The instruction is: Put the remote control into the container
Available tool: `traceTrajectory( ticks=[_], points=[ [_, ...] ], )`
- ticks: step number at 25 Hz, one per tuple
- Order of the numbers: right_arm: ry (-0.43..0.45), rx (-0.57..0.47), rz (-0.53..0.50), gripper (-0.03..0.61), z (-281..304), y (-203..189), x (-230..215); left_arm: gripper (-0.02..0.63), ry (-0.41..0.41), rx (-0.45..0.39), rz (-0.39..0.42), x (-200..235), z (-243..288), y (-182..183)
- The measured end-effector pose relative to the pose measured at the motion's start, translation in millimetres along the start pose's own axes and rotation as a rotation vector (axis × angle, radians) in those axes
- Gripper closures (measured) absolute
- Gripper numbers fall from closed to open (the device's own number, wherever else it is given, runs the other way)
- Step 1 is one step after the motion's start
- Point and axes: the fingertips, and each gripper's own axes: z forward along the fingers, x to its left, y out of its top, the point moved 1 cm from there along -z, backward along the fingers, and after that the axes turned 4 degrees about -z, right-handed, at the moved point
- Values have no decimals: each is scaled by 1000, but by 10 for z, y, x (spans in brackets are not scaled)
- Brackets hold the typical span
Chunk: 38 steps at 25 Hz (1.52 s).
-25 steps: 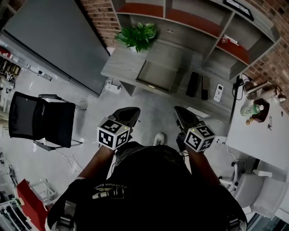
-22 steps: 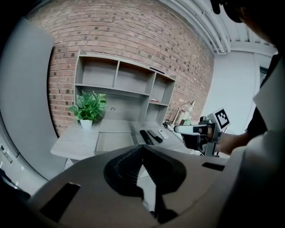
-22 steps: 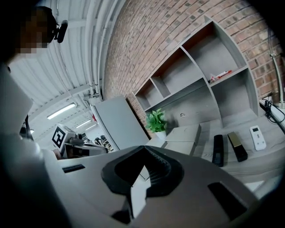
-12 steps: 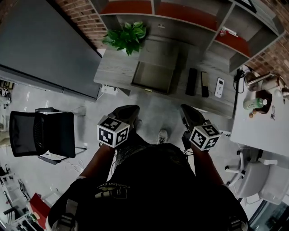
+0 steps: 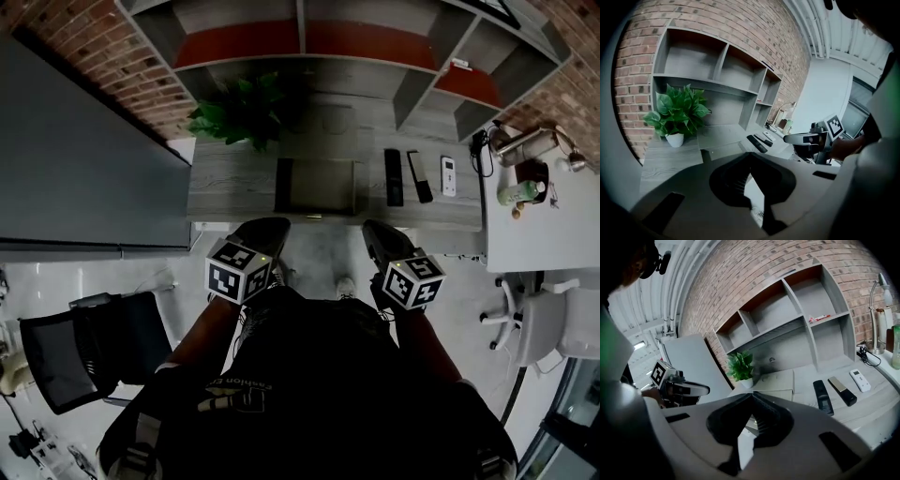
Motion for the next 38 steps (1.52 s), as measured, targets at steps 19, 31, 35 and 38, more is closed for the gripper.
traceTrajectory(
  ticks=[19,31,35,38],
  points=[
    [-457,110,-19,567,593,-142,-1005,607,-172,149,61,1068,345,41],
    [-562,392,27,355,981,-609,-2482,607,-5,192,-44,1341,571,152],
    [-529,435,47,339,1152,-692,-2656,607,22,182,-74,1380,662,150],
    [-519,475,64,337,1201,-823,-2714,607,36,183,-90,1380,680,165]
  ],
)
